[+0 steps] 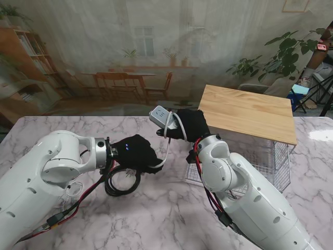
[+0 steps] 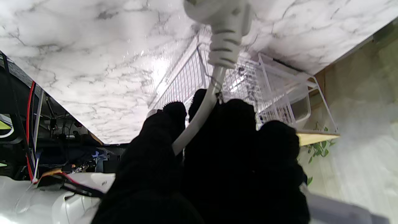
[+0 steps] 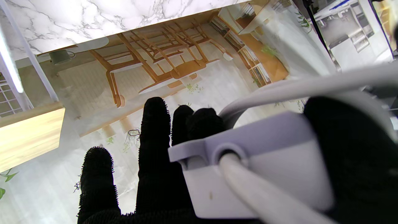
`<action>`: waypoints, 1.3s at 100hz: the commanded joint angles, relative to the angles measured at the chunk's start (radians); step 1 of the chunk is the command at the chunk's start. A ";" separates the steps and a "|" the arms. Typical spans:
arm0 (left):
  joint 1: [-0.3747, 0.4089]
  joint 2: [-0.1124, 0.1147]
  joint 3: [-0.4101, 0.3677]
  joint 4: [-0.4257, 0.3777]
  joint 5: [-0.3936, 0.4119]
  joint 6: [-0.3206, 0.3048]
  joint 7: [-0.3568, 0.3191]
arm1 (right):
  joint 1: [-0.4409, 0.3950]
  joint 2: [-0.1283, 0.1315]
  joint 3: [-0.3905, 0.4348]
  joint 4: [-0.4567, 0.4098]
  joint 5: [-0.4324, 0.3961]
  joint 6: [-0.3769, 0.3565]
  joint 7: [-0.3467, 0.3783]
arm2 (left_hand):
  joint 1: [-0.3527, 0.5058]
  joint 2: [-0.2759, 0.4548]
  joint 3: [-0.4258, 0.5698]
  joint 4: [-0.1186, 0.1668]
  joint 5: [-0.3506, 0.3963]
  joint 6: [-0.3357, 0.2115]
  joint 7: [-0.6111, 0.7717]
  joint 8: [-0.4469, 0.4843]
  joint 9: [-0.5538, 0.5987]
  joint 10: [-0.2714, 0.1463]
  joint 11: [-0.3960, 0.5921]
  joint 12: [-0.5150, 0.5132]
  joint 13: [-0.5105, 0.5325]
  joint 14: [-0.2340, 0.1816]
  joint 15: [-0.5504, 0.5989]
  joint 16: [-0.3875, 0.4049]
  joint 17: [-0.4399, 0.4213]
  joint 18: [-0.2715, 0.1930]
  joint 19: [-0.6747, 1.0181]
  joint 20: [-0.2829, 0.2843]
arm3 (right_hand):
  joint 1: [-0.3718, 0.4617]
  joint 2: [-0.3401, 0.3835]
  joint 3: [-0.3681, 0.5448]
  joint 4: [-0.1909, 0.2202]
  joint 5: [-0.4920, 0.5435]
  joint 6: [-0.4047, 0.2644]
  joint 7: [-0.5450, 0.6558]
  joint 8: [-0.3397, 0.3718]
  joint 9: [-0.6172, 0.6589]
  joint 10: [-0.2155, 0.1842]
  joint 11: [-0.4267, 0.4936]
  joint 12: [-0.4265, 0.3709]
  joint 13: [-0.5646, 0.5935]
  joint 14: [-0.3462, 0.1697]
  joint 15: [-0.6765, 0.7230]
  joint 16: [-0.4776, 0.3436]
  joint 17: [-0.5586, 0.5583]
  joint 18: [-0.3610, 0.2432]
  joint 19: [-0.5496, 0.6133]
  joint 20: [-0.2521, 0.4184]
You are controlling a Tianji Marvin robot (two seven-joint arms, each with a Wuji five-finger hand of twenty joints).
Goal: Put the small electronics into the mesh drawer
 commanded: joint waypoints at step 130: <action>-0.386 -0.038 0.160 0.094 -0.098 0.245 -0.087 | -0.017 0.027 -0.078 -0.019 0.017 -0.075 0.117 | 0.084 0.061 0.010 0.005 0.032 -0.127 0.058 0.102 0.065 0.016 0.077 0.059 0.073 -0.019 0.104 0.009 0.089 -0.031 0.128 -0.010 | 0.224 0.252 0.246 0.019 0.085 -0.143 0.079 0.011 0.007 -0.091 0.083 0.014 -0.008 -0.027 0.065 0.010 -0.024 -0.009 -0.016 0.022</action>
